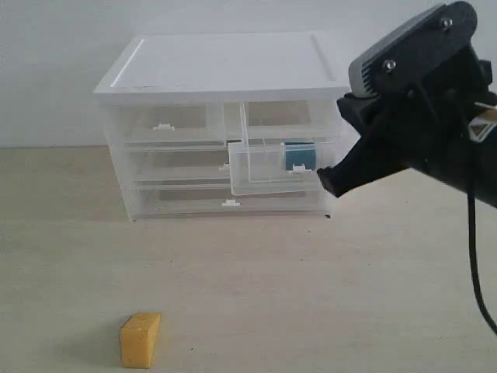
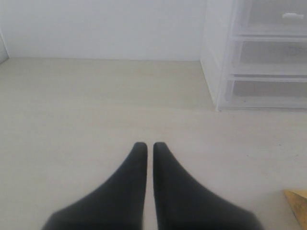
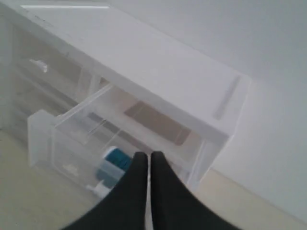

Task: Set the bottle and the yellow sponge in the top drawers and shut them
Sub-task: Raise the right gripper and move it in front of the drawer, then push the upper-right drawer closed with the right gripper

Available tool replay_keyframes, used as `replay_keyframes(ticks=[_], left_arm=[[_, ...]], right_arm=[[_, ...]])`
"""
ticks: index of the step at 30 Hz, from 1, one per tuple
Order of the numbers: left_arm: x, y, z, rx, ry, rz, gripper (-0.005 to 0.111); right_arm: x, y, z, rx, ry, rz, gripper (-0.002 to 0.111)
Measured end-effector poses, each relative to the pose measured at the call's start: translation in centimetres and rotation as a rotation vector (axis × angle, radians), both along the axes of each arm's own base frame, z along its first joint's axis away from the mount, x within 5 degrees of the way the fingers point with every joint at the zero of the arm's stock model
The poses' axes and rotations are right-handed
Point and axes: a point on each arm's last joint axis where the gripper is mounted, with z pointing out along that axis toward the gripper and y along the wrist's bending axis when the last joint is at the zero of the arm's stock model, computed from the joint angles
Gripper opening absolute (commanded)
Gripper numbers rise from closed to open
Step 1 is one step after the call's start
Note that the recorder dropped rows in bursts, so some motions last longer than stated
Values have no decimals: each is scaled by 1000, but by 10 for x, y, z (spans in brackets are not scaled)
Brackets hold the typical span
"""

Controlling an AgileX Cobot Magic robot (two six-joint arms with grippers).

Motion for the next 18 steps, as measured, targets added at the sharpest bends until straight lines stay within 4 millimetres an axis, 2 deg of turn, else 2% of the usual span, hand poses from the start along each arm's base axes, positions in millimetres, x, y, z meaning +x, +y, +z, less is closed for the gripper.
replay_keyframes(ticks=[6, 9, 11, 14, 18], left_arm=[[0, 0, 0, 0, 0, 0, 4], [0, 0, 0, 0, 0, 0, 4], [0, 0, 0, 0, 0, 0, 4], [0, 0, 0, 0, 0, 0, 4], [0, 0, 0, 0, 0, 0, 4]], right_arm=[[-6, 2, -23, 151, 223, -21, 0], [-4, 8, -49, 108, 410, -18, 0], [-2, 13, -57, 73, 487, -7, 0], [4, 22, -61, 36, 573, 16, 0], [25, 43, -49, -2, 620, 66, 0]])
